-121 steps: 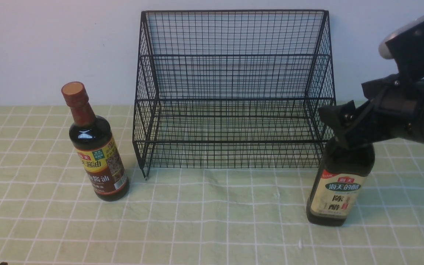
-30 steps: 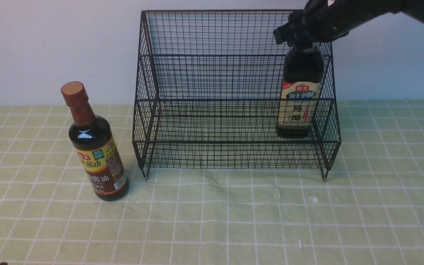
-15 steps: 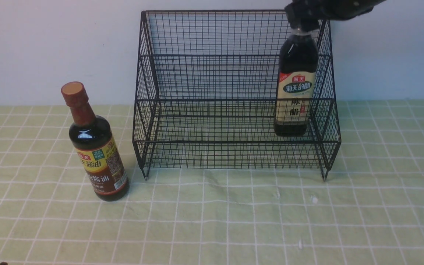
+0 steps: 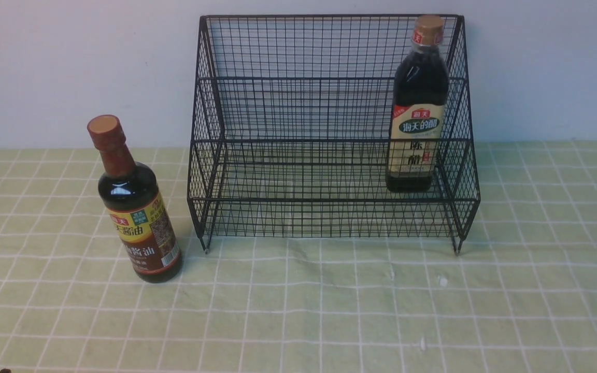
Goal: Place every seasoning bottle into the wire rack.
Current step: Use the left arm to grab the condiment bottle closest to it
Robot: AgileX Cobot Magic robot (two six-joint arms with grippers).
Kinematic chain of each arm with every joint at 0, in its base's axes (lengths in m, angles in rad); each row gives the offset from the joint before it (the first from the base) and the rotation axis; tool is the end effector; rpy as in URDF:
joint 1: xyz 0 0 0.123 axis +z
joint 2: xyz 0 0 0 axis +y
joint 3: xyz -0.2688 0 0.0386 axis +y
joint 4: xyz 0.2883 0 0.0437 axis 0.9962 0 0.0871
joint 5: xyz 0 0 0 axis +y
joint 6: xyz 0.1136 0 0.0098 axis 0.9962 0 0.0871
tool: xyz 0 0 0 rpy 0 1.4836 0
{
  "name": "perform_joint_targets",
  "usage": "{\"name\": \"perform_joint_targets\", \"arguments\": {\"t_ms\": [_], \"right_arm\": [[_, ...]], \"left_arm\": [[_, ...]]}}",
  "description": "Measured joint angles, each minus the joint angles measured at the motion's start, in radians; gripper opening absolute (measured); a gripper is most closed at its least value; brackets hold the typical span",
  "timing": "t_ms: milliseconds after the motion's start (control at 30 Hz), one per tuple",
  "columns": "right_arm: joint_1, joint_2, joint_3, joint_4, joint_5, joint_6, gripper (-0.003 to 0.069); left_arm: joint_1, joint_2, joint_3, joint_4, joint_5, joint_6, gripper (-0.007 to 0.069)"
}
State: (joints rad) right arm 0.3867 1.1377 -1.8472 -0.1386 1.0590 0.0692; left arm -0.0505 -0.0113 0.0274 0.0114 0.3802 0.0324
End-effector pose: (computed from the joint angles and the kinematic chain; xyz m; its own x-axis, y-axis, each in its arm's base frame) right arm 0.2107 0.0710 0.5751 -0.2367 -0.0953 -0.9669 -0.2663 0.9634 -0.0298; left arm 0.1282 -0.0060 0.1628 -0.3015 0.0583 -0.9517 0.0595 0.9973 0.0422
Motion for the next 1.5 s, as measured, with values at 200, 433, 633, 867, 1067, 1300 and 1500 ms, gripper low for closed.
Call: {"name": "perform_joint_targets", "arguments": {"t_ms": [200, 433, 633, 867, 1067, 1300, 1500], "right_arm": [[0.0, -0.24, 0.086, -0.01, 0.019, 0.041, -0.0013], [0.0, -0.542, 0.451, 0.053, -0.169, 0.122, -0.0015], [0.0, -0.676, 0.745, 0.171, -0.459, 0.135, -0.0015], [0.0, -0.711, 0.937, 0.182, -0.516, 0.085, -0.0015], [-0.022, -0.727, 1.069, 0.175, -0.567, -0.018, -0.0015], [-0.245, -0.835, 1.34, 0.15, -0.607, -0.105, -0.0015], [-0.359, -0.978, 1.591, 0.111, -0.61, -0.123, -0.0015]], "left_arm": [[0.0, 0.0, 0.0, 0.0, 0.0, 0.0, 0.0017], [0.0, 0.0, 0.0, 0.0, 0.0, 0.0, 0.0017], [0.0, 0.0, 0.0, 0.0, 0.0, 0.0, 0.0017], [0.0, 0.0, 0.0, 0.0, 0.0, 0.0, 0.0017], [0.0, 0.0, 0.0, 0.0, 0.0, 0.0, 0.0017], [0.0, 0.0, 0.0, 0.0, 0.0, 0.0, 0.0017], [0.0, 0.0, 0.0, 0.0, 0.0, 0.0, 0.0017]]}}
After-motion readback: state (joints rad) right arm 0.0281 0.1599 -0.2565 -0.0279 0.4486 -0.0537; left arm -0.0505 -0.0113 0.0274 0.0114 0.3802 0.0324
